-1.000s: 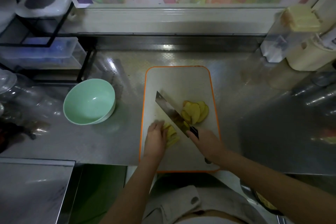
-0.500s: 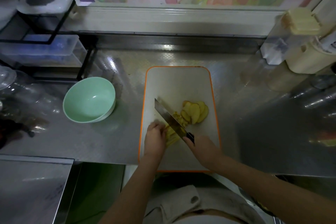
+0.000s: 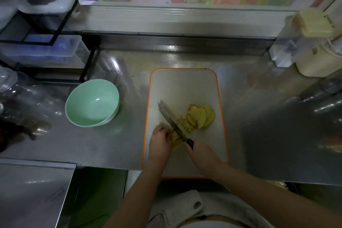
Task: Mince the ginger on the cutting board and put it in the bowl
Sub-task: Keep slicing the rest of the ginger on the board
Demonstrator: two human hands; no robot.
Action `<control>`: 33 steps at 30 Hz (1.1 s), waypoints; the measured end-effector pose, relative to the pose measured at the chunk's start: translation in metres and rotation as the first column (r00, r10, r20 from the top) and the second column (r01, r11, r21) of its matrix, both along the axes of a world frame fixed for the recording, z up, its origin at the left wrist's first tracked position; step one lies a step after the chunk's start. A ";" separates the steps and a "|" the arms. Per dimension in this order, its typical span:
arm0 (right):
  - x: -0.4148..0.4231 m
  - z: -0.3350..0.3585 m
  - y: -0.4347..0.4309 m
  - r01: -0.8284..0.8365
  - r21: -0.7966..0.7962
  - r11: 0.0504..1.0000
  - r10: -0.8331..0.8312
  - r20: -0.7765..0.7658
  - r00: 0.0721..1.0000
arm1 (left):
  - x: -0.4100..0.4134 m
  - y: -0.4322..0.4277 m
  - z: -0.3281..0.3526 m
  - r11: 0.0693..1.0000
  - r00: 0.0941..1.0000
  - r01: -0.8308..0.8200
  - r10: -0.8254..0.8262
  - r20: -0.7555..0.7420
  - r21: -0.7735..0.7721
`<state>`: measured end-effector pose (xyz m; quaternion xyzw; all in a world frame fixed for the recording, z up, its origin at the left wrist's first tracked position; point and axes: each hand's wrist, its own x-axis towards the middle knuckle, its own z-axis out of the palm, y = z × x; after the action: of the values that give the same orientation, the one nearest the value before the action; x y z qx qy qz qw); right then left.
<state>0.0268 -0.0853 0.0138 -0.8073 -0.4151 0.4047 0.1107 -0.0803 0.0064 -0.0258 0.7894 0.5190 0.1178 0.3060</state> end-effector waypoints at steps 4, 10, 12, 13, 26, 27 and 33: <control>0.002 -0.004 -0.001 0.029 0.009 1.000 -0.029 -0.056 0.998 | 0.000 -0.001 0.001 1.000 1.000 0.004 -0.004 0.008 0.006; 0.028 -0.006 0.001 -0.005 0.066 0.998 0.012 -0.097 0.995 | -0.002 -0.002 0.002 1.000 1.000 0.019 -0.020 0.010 0.013; 0.031 -0.008 0.005 -0.058 0.078 0.995 0.063 -0.064 0.996 | -0.002 -0.002 0.003 1.000 1.000 0.020 -0.020 0.009 0.013; 0.032 -0.009 0.006 -0.062 0.087 0.994 0.066 -0.053 0.996 | -0.002 -0.002 0.003 1.000 1.000 0.022 -0.022 0.007 0.010; 0.026 -0.004 -0.004 -0.002 0.200 0.980 0.003 -0.006 1.000 | -0.004 -0.002 0.007 0.997 0.999 -0.052 0.053 0.014 -0.056; 0.025 -0.003 -0.006 -0.009 0.199 0.980 0.011 -0.006 1.000 | -0.005 -0.002 0.008 0.997 0.998 -0.056 0.057 0.015 -0.059; 0.021 0.002 -0.012 -0.048 0.135 0.990 0.046 0.014 0.999 | -0.005 -0.001 0.009 0.995 0.998 -0.062 0.063 0.009 -0.074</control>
<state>0.0476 -0.0976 0.0160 -0.7901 -0.4611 0.3738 0.1532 -0.0856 0.0050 -0.0171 0.7604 0.5456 0.1125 0.3338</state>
